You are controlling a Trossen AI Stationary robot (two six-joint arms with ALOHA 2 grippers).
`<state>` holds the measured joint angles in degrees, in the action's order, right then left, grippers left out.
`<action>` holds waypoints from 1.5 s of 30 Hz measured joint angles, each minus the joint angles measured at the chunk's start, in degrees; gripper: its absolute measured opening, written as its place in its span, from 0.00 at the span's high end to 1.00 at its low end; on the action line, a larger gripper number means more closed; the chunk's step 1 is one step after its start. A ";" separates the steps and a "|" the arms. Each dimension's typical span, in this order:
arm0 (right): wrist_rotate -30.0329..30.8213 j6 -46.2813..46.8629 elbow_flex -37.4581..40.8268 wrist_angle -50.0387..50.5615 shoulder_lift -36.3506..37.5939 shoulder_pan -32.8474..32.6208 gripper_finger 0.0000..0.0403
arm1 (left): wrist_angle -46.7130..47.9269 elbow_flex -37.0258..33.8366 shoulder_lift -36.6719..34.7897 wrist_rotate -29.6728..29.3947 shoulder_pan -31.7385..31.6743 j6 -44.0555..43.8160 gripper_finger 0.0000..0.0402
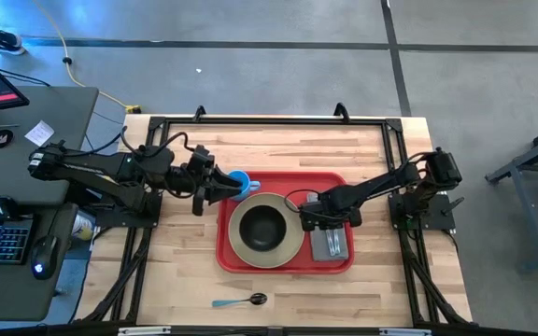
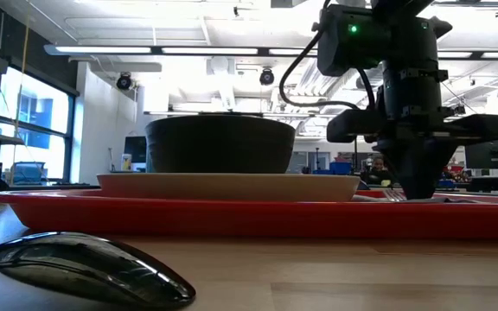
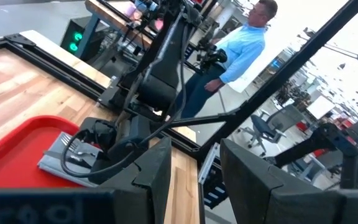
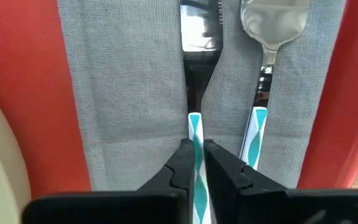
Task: Set up tray
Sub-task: Put the blue knife on the gray napkin to the left of the blue fork
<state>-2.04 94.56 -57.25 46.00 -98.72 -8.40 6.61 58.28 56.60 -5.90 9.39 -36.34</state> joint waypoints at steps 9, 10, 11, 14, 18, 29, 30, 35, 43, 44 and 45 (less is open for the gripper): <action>1.86 -0.37 0.00 -0.04 -0.02 0.00 0.77 | 0.02 0.00 0.00 1.32 0.01 -0.04 0.57; 2.10 -0.39 0.00 -0.07 -0.02 0.00 0.77 | 0.02 0.00 0.00 1.34 0.00 -0.02 0.57; 2.29 -0.42 0.00 -0.07 -0.02 0.00 0.77 | 0.02 0.00 0.00 1.32 0.02 -0.04 0.57; 2.94 -0.48 0.00 -0.15 -0.02 0.00 0.81 | 0.09 0.00 0.00 1.34 0.01 -0.04 0.57; 2.96 -0.30 0.00 -0.27 -0.48 0.00 0.90 | 0.46 0.00 0.00 1.36 0.00 -0.04 0.57; 0.04 0.15 -0.20 -2.43 -2.82 -0.29 0.90 | 0.50 0.02 -0.02 1.51 0.00 -1.10 0.57; 0.18 0.15 -0.19 -1.72 -2.55 -0.31 0.89 | 0.50 0.01 -0.02 1.54 0.00 -1.27 0.57; 1.17 0.15 0.07 0.22 -1.31 -0.24 0.93 | 0.53 0.02 -0.02 1.53 0.01 -1.29 0.57; 0.41 2.27 0.07 0.22 -1.11 -0.28 0.93 | 0.52 0.02 -0.02 1.49 0.02 -1.31 0.57; 0.02 2.59 0.07 0.22 -1.11 -0.28 0.92 | 0.51 0.02 -0.02 1.49 0.01 -1.31 0.57; -0.22 2.82 0.07 0.15 -1.11 -0.28 0.92 | 0.50 0.02 -0.02 1.49 0.00 -1.32 0.57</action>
<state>-2.26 97.38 -57.19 46.15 -99.83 -8.69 7.11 58.30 56.58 -4.40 9.39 -37.66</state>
